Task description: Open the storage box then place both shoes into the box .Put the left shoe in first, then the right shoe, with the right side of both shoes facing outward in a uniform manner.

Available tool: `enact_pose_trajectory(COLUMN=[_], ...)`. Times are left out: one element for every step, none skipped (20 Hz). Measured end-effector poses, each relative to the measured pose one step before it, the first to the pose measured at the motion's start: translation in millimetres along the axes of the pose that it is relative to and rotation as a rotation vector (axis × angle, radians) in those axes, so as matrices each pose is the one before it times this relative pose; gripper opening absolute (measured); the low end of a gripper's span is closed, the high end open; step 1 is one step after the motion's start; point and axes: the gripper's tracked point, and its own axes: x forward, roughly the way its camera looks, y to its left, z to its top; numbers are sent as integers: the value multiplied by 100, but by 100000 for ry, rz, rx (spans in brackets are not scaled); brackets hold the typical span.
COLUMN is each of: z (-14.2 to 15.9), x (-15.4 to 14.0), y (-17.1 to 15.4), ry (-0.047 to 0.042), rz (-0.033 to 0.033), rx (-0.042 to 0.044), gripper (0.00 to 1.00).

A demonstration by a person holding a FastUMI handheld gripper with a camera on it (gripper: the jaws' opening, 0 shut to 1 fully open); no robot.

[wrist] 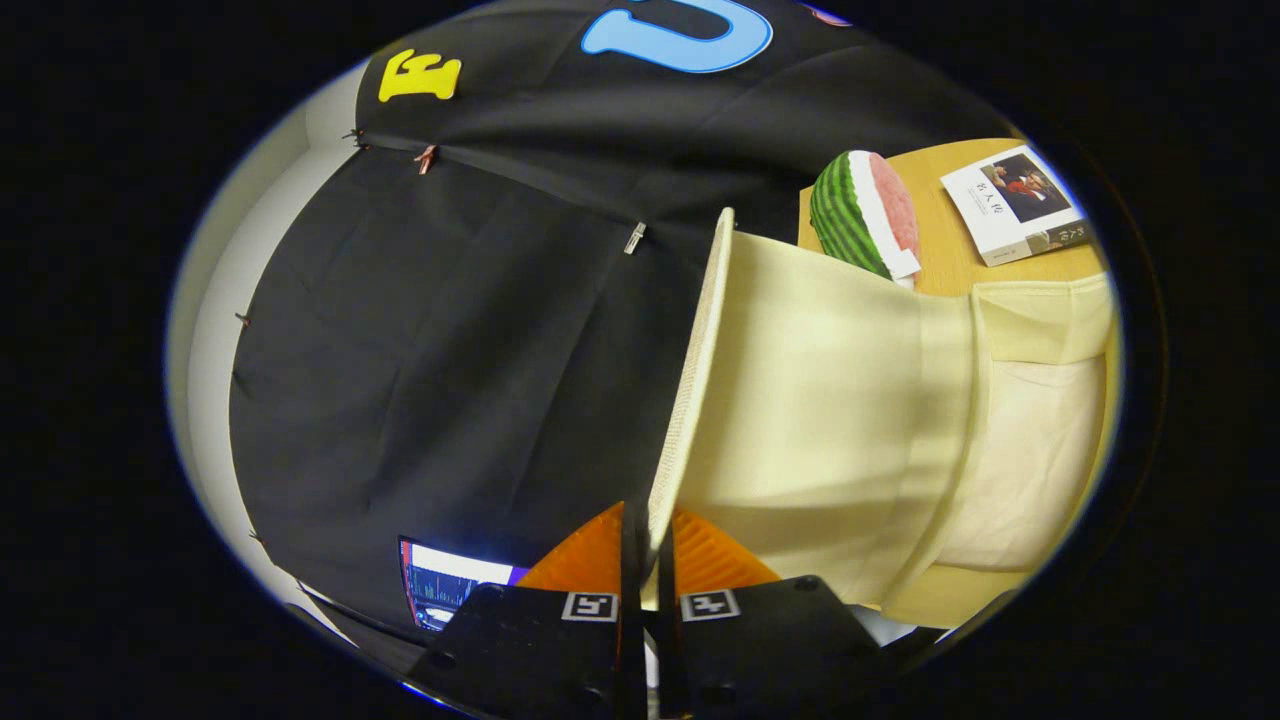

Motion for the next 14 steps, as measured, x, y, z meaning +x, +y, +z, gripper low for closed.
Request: enact_pose_trajectory(z=[446, 280, -139, 846, 741, 723, 1084, 837, 714, 302, 292, 139, 101, -207], x=[-1388, 490, -712, -1127, -1087, -1106, -1446, -1398, -1343, -1574, -1382, -1271, -1080, -757], y=[-299, -396, -292, -523, -727, -1097, -1442, -1663, -1958, -2051, -2383, -2578, -2835, -2902], ry=[-1622, -1130, -898, -1306, -2417, -3291, -3935, -3435, -2801, -2081, -1624, -2026, -2094, -1248], rz=[-1803, -2292, -1176, -2427, -2686, -3012, -3307, -4513, -4275, -4818, -5312, -6206, -6516, -6708], rx=[-2258, -2422, -2602, -2892, -3238, -3249, -2492, -1964, -2235, -2911, -3914, -4264, -4314, -3828], gripper=[15, 42, 70, 97, 97, 97, 98, 98, 98, 98, 98, 98, 98, 98])
